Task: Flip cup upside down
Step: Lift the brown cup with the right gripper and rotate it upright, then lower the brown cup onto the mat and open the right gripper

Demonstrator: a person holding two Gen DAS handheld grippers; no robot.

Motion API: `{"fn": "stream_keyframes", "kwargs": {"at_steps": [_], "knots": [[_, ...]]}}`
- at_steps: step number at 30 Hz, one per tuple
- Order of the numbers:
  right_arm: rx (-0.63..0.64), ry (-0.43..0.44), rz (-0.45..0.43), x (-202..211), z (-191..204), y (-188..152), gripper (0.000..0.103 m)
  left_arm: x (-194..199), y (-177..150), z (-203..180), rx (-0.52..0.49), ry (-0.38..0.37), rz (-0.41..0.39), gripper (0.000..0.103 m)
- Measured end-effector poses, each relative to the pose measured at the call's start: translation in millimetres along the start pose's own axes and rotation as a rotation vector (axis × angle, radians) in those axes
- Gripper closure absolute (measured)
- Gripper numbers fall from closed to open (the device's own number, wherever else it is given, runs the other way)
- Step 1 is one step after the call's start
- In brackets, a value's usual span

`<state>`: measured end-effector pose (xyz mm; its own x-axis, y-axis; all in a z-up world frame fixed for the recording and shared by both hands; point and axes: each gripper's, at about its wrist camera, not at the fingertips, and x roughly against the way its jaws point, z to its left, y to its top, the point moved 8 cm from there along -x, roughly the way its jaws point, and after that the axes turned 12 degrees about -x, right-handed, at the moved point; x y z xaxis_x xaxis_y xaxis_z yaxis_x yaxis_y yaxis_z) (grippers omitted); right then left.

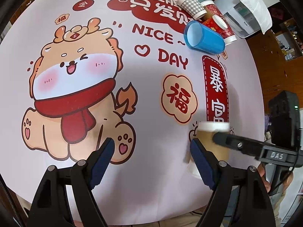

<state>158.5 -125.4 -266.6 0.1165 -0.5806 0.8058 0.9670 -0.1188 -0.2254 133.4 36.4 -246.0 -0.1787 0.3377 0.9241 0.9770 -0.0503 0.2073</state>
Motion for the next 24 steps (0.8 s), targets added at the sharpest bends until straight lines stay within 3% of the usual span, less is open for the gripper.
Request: {"fn": "stream_keyframes", "kwargs": {"at_steps": [4,8,11,15,18,24], "knots": [[0.057,0.01,-0.159,21.8,8.1,5.1,0.047,7.6,1.9,-7.6,-0.026,0.022,-0.049,0.023],[0.172,0.017,-0.389,50.5,14.9,6.8,0.047,20.4,10.0,-18.9,-0.073,0.086,-0.174,0.023],[0.292,-0.035,-0.608,65.2,21.7,3.4,0.047,27.9,15.0,-24.6,-0.105,0.146,-0.248,0.023],[0.418,-0.091,-0.809,66.9,27.8,-6.6,0.047,32.3,19.3,-30.1,-0.125,0.175,-0.311,0.023],[0.468,-0.113,-0.889,59.7,29.5,-13.6,0.047,30.8,18.9,-31.9,-0.132,0.172,-0.322,0.023],[0.455,-0.119,-0.891,49.6,22.8,-20.6,0.047,26.8,12.9,-31.8,-0.146,0.177,-0.337,0.023]]}}
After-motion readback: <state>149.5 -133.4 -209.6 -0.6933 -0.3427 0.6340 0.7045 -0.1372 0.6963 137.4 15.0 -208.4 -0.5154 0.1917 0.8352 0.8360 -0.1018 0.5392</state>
